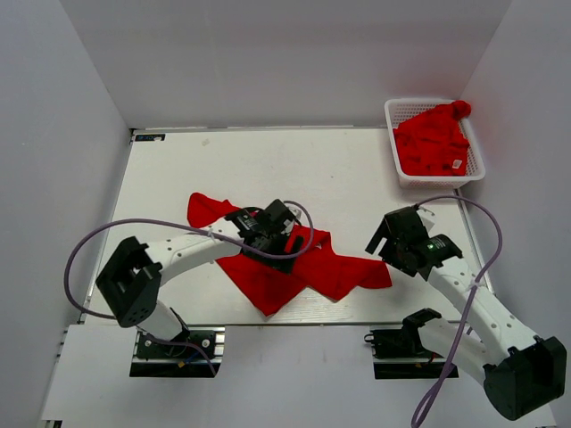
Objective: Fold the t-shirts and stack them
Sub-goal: Flatten out the tshirt
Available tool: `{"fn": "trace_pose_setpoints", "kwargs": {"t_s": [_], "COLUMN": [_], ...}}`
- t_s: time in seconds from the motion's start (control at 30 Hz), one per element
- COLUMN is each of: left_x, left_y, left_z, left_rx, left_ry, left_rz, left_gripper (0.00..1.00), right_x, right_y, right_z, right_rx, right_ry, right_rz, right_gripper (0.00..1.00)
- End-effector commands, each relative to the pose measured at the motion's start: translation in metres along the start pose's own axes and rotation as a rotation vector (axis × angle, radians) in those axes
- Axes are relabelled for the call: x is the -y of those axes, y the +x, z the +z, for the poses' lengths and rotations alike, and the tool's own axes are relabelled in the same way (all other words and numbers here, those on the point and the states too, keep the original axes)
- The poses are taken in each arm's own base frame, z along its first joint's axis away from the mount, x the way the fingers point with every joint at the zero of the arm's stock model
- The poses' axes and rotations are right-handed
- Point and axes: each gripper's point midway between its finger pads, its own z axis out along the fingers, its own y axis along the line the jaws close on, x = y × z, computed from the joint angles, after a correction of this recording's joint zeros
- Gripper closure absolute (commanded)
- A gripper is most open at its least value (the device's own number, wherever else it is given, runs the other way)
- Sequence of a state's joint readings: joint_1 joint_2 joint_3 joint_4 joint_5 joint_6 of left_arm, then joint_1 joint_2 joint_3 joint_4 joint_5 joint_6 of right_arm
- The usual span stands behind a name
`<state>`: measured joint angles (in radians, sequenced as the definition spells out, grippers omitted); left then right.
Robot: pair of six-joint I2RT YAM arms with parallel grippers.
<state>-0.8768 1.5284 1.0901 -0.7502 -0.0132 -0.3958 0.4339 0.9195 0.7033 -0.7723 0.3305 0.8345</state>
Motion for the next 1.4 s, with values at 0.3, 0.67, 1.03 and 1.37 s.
{"fn": "trace_pose_setpoints", "kwargs": {"t_s": [0.3, 0.67, 1.03, 1.37], "left_x": [-0.024, -0.016, -0.028, -0.051], "left_y": [-0.002, -0.015, -0.037, -0.051], "left_z": [0.014, 0.028, 0.005, -0.056], "left_rx": [-0.005, 0.041, 0.164, 0.318], "left_ry": [-0.241, -0.230, -0.275, -0.359], "left_rz": [-0.089, -0.118, -0.158, -0.210], "left_gripper": [0.04, 0.43, 1.00, 1.00], "right_x": [0.018, 0.029, 0.030, 0.034], "right_y": [0.002, 0.010, 0.022, 0.044], "right_z": [-0.003, -0.003, -0.007, 0.004], "right_rx": [0.009, -0.007, -0.049, -0.112], "right_ry": [0.042, 0.056, 0.027, 0.054], "right_rz": [0.061, 0.069, 0.074, 0.194], "right_gripper": [0.10, 0.10, 0.10, 0.10]}}
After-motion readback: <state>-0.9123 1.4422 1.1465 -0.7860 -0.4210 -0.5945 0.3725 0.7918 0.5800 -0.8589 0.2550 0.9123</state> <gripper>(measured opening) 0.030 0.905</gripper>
